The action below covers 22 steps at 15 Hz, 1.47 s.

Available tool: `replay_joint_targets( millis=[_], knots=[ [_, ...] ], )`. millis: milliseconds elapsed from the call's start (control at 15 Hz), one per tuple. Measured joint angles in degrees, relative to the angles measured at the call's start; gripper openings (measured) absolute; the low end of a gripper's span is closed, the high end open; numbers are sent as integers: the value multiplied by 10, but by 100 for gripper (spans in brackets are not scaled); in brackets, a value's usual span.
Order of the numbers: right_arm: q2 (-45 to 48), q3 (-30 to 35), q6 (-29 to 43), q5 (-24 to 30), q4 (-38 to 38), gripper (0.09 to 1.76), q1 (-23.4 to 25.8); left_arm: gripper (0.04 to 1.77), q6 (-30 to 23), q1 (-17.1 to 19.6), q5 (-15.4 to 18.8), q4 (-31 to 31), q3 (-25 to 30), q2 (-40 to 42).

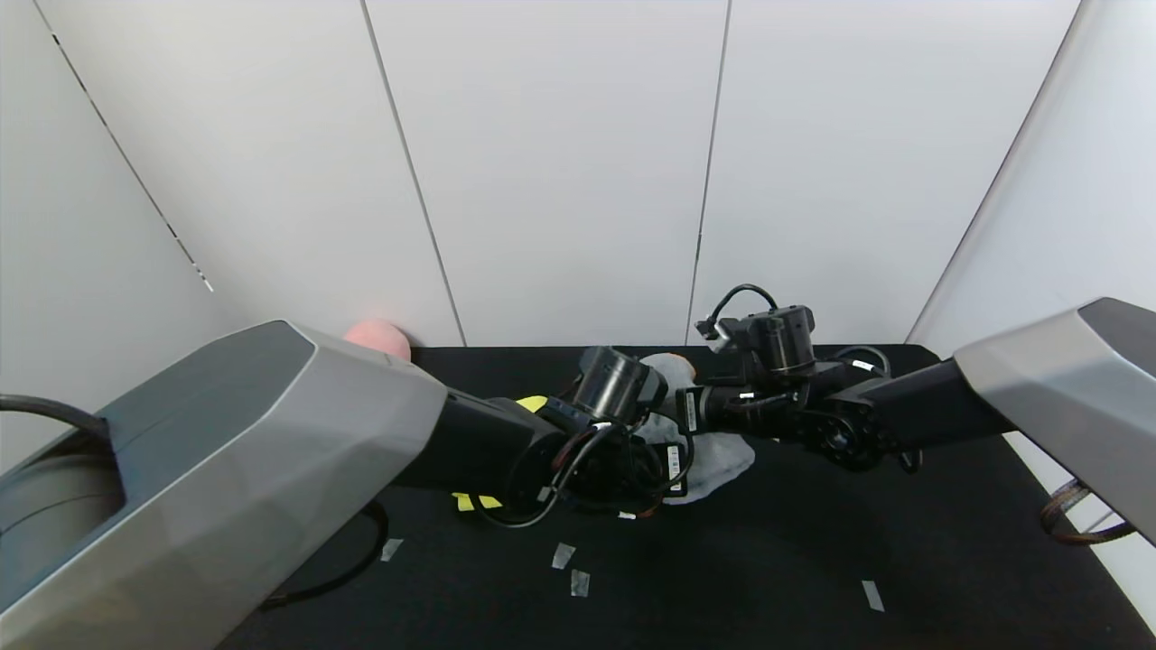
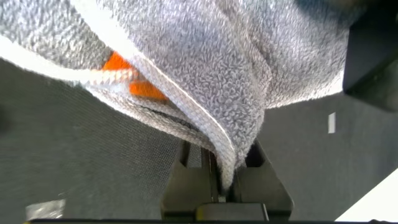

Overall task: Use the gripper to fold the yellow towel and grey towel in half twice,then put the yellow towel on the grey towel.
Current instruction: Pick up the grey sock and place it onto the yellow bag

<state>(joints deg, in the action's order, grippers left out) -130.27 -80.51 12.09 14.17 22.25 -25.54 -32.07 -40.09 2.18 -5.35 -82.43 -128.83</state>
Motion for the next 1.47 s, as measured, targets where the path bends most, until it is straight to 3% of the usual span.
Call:
replay_joint_targets(
  millis=[333, 867, 1467],
  knots=[
    [28, -27, -1, 0, -12, 38, -18, 19, 33, 16, -16, 50, -2, 72],
    [30, -93, -2, 1, -18, 38, -67, 19, 104, 110, -17, 100, -1, 159],
    [-47, -267, -5, 2, -103, 38, -95, 19, 142, 159, -19, 98, 5, 180]
  ],
)
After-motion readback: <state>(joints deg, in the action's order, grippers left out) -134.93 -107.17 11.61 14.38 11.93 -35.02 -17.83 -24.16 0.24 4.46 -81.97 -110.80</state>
